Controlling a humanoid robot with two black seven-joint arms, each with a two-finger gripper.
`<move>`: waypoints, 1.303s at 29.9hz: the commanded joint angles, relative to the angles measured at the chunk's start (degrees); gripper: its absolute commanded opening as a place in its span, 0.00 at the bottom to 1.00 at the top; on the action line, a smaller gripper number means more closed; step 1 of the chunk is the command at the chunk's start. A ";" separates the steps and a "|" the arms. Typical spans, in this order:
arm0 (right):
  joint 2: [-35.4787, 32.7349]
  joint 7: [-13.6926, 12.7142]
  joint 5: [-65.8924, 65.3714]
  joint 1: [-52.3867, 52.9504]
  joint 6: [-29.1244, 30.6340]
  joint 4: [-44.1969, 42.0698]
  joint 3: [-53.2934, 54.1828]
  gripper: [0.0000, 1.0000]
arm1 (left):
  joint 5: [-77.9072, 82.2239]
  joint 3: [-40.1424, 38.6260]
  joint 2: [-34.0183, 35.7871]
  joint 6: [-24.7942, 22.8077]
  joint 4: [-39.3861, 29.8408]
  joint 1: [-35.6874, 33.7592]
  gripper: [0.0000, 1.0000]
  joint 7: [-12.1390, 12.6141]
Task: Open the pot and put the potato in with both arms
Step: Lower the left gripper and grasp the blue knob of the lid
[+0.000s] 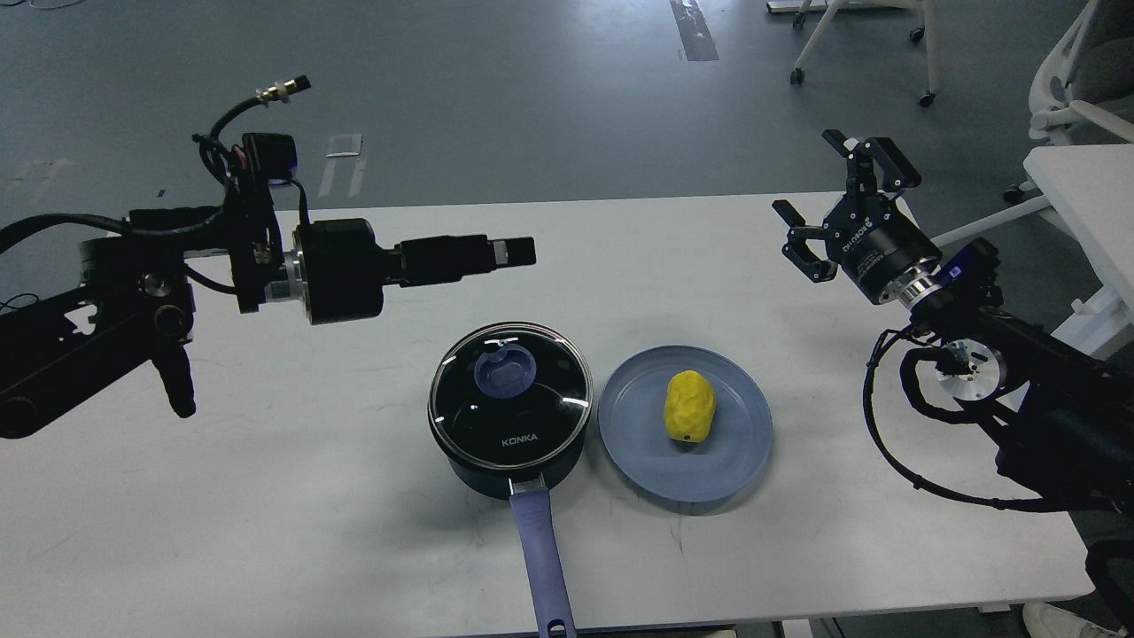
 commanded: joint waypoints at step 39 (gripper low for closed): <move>-0.14 0.00 -0.05 -0.45 0.00 0.77 0.00 1.00 | 37.42 8.43 -6.20 1.31 1.97 -1.00 0.98 0.03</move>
